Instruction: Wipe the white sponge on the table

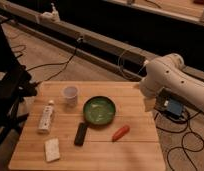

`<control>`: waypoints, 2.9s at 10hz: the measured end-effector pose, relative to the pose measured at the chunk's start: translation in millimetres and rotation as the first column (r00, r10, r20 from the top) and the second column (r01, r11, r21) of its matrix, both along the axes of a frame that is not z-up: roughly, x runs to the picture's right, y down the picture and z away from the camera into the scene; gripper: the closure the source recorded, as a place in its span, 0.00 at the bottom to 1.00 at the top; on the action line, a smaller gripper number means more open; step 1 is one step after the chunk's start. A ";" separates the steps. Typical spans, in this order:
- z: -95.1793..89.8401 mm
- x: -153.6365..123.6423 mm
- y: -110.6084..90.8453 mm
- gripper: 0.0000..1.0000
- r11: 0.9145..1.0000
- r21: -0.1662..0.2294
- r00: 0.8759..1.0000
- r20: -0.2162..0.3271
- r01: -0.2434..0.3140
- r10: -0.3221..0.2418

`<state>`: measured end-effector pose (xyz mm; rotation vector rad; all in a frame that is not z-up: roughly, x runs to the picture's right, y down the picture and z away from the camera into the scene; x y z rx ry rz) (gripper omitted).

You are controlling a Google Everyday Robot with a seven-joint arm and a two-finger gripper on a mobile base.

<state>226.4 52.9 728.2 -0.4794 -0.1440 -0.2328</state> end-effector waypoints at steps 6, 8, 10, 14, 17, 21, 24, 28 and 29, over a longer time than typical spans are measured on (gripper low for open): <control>0.0 0.0 0.1 0.20 1.000 0.000 1.000 0.000 0.000 0.000; 0.2 0.0 0.2 0.20 1.000 0.000 1.000 0.000 0.000 0.000; 0.2 0.0 0.2 0.20 1.000 0.000 1.000 0.000 0.000 0.000; 0.2 -0.1 0.3 0.20 1.000 0.000 1.000 0.000 0.000 0.000; 1.4 -1.7 0.0 0.20 1.000 0.001 1.000 0.006 0.003 -0.003; 1.6 -29.4 -12.2 0.20 0.995 0.049 0.994 0.064 0.090 -0.093; -8.8 -45.2 -16.2 0.20 0.988 0.081 0.986 0.096 0.128 -0.135; -8.2 -107.9 -2.7 0.20 0.962 0.099 0.936 0.225 0.253 -0.269; -3.4 -139.0 4.5 0.20 0.943 0.107 0.900 0.283 0.314 -0.332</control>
